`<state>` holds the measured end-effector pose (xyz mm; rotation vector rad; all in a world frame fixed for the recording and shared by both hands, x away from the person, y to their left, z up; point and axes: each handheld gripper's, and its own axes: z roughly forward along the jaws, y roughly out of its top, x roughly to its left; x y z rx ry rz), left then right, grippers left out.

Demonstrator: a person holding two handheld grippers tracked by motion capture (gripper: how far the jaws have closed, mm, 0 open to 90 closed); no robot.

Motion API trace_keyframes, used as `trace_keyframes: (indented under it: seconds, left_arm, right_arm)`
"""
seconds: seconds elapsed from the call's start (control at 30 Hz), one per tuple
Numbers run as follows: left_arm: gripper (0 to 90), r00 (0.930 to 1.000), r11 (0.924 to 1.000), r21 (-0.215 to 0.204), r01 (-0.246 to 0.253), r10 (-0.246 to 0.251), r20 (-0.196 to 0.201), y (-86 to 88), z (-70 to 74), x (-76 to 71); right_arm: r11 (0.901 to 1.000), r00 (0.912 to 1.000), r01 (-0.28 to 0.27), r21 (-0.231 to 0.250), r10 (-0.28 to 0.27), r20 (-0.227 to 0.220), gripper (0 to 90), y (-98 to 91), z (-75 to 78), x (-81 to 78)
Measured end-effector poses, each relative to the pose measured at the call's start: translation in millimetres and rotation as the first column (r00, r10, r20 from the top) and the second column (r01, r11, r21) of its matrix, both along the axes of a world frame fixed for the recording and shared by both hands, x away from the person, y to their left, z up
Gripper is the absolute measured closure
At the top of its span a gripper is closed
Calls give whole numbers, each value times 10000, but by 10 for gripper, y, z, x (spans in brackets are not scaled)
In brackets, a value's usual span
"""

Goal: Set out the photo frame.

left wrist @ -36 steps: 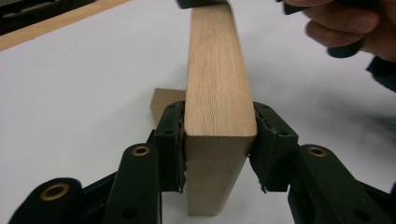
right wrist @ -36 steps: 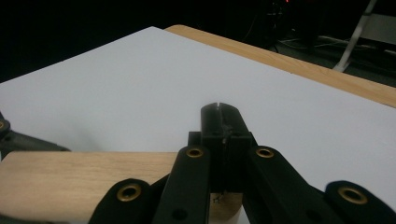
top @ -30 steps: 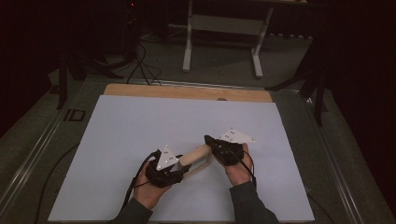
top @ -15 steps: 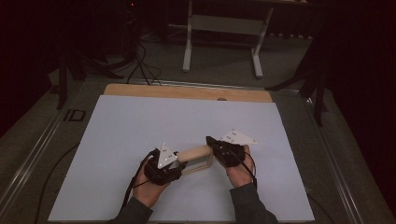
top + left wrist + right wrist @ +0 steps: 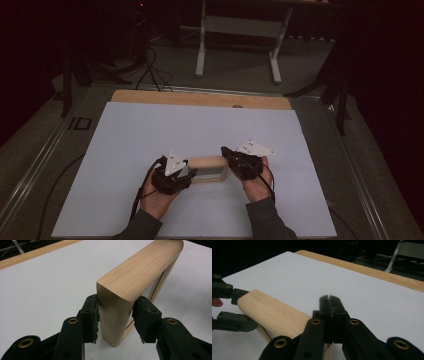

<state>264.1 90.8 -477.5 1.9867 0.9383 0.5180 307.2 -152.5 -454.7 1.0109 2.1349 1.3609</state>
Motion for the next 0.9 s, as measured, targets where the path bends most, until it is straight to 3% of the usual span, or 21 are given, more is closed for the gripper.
trace_keyframes:
  seconds: [0.3, 0.5, 0.6, 0.9]
  left_arm:
    - [565, 10000, 10000, -93, 24, -24, -25, 7, -5, 7]
    - [565, 10000, 9999, -138, 44, -45, -68, 13, -6, 13]
    - [565, 9999, 9998, -175, 59, -60, -87, 16, -7, 18]
    - [565, 9999, 9998, -182, 58, -59, -98, 20, -8, 24]
  right_arm:
    - [9997, 9999, -137, 207, 135, 92, 717, -40, 27, -4]
    - [9978, 9981, -623, 239, 623, -6, 610, -72, 61, -28]
    - [9952, 9950, -964, 154, 967, -242, 503, -97, 68, -33]
    - [9901, 9893, -1406, -29, 1404, -399, 446, -109, 34, -62]
